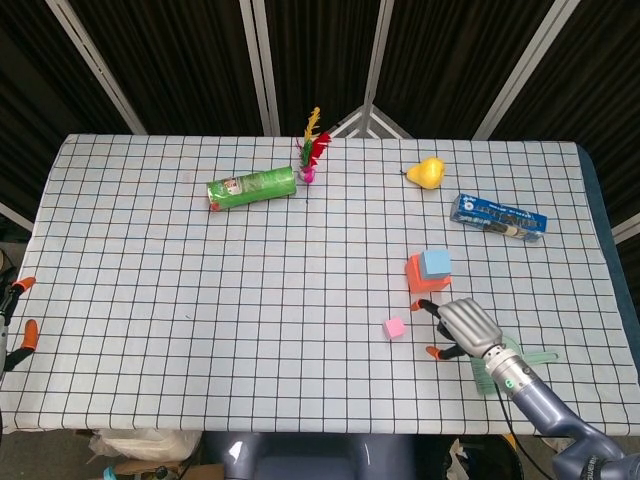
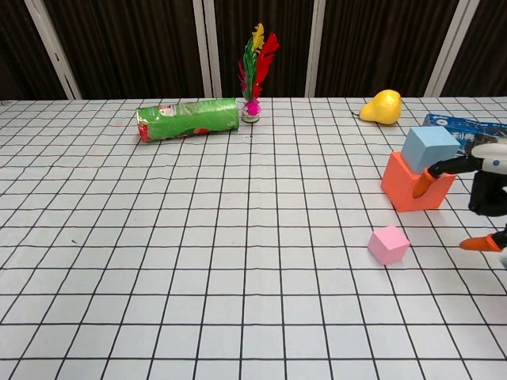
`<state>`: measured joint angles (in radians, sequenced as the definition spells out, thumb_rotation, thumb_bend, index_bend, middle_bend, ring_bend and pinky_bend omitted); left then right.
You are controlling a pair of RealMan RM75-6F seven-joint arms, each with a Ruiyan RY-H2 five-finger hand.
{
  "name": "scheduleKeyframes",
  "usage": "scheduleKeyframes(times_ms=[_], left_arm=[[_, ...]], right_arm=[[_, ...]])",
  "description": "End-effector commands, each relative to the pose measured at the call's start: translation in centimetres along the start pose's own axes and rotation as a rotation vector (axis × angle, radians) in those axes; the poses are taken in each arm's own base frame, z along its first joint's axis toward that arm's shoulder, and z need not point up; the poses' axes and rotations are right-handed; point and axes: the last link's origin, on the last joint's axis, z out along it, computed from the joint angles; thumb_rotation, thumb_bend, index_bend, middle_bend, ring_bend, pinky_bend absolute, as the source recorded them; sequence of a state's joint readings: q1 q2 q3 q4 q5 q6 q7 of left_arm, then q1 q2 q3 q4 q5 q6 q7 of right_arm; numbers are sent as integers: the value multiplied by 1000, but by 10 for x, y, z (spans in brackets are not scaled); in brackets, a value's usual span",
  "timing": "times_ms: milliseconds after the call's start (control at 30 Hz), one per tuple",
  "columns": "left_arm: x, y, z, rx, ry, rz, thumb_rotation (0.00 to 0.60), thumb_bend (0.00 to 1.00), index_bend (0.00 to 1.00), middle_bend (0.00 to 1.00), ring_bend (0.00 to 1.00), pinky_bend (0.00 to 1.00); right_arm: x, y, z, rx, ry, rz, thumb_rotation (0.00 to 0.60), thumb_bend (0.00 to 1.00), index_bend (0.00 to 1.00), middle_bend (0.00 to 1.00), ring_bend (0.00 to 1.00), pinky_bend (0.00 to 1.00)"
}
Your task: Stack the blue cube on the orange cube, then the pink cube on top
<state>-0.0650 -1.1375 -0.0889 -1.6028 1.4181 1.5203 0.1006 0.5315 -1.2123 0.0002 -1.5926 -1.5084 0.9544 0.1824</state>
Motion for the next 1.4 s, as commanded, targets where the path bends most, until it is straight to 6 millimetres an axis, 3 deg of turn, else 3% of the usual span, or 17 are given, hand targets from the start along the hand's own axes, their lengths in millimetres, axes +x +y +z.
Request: scheduleKeyframes(times_ms=[33,733,1400], left_arm=[[-1,0,0,2,-2,3,600,557,176,58,0,0],[-2,1,2,9,-6,12,600,557,176,58,0,0],[-4,2,3,12,-10,19,600,557,176,59,0,0]], right_arm=[[-5,-3,4,27,11,13,600,307,289,1000,1000,825],[-21,0,38,8,-12,11,600,306,306,1000,1000,825],[-29,-3,40,30,-20,24,600,306,357,1000,1000,825]])
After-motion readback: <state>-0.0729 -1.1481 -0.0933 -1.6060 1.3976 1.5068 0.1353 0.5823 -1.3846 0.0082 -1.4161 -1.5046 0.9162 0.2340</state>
